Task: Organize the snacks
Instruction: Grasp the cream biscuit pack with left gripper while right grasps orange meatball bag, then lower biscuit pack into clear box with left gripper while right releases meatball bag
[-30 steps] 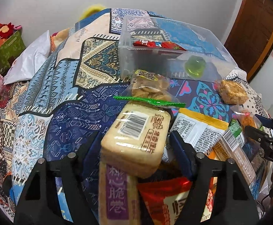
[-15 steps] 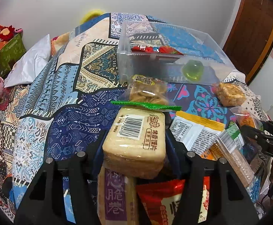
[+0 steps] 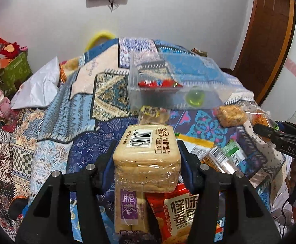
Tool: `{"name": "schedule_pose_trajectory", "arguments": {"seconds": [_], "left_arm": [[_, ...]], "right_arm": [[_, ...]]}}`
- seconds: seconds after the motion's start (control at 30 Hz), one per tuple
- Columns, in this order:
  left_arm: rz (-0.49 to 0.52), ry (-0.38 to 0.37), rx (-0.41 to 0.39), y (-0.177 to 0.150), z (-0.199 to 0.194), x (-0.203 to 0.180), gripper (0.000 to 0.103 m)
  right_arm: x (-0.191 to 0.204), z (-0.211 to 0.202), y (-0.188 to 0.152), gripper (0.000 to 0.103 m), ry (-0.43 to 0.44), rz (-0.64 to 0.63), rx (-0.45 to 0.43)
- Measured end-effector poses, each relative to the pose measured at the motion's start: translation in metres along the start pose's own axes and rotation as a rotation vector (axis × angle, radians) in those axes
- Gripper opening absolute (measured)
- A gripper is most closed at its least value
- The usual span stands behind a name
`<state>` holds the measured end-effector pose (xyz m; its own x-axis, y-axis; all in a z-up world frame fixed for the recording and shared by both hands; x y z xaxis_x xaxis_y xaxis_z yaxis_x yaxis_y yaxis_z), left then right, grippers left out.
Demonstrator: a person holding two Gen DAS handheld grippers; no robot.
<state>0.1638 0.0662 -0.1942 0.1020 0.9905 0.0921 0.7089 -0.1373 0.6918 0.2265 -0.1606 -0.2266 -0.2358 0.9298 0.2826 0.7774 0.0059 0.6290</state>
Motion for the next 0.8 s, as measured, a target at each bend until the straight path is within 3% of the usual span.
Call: {"name": "schedule_pose_trajectory", "arguments": {"seconds": [0.43,0.8], "left_arm": [[-0.013,-0.009,-0.103,0.053,-0.019,0.003,0.055],[0.0,-0.031,-0.141,0.1,0.004,0.0,0.055]], "right_arm": [[0.032,-0.008,0.055,0.055,0.058,-0.033,-0.1],[0.046,0.011,0.094,0.055,0.081,-0.034,-0.13]]}}
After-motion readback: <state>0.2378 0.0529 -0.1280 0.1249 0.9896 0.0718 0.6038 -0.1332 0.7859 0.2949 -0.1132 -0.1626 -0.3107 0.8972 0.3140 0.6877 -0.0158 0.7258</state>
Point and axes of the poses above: each gripper's, at about its wrist camera, not at the fingertips, and z roughly the way its jaws point, x to its left, y to its top, the point moved 9 cm from there along z, roughly the way its jaws point, and after that the axes turned 13 degrees about z, right-handed, at the moved point
